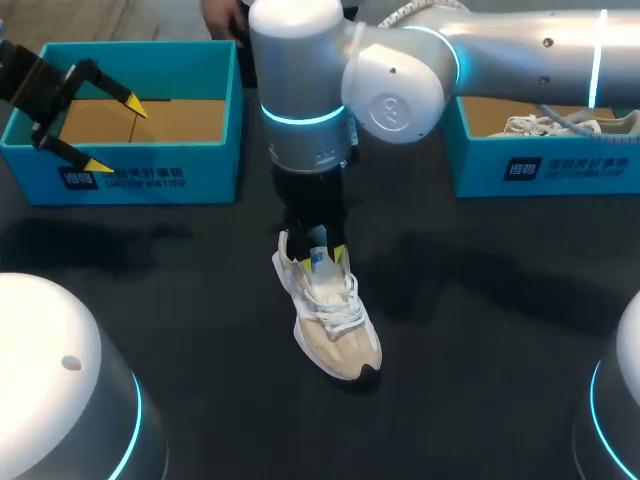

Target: Take the shoe out of the shoebox, open the shoe tongue, remove and reinsert the insole, then place the shoe into the shoebox

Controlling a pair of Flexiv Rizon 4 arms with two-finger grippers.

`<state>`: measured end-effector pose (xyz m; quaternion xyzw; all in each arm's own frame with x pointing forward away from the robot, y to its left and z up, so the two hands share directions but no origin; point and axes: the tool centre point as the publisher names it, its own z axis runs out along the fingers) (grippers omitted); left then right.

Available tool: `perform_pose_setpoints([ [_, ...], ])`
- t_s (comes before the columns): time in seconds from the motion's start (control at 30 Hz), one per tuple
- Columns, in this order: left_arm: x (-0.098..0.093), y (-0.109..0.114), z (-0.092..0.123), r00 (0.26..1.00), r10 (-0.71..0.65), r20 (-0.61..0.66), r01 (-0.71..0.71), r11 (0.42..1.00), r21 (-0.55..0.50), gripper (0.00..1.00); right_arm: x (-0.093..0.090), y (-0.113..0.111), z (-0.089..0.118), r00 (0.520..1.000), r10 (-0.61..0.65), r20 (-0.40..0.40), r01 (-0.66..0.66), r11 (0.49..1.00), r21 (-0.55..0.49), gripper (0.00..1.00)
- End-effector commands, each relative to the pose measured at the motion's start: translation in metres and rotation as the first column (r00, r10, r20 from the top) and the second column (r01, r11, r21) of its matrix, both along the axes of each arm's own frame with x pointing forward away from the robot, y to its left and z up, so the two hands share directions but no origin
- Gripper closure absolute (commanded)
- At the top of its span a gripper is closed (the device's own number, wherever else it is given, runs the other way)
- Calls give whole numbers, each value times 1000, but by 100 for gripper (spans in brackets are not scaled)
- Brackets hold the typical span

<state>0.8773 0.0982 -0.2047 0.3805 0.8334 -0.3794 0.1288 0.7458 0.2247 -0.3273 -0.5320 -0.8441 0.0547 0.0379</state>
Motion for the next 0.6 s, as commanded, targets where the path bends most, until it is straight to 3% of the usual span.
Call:
perform_pose_setpoints([
  [0.03,0,0,0,1000,-1,0,1,1000,3,0,4,2,-11,1000,9,-17,-9,1000,2,59],
  [0.23,0,0,0,1000,-1,0,1,1000,3,0,6,-1,-18,999,17,-36,-16,1000,17,59],
  [0.4,0,0,0,1000,-1,0,1,1000,3,0,3,-9,-3,999,51,-8,-51,998,21,58],
  [0.5,0,0,0,1000,-1,0,1,1000,3,0,3,-12,13,985,164,53,-167,984,62,55],
  [0.6,0,0,0,1000,-1,0,1,1000,3,0,6,-12,27,935,334,120,-345,935,88,54],
])
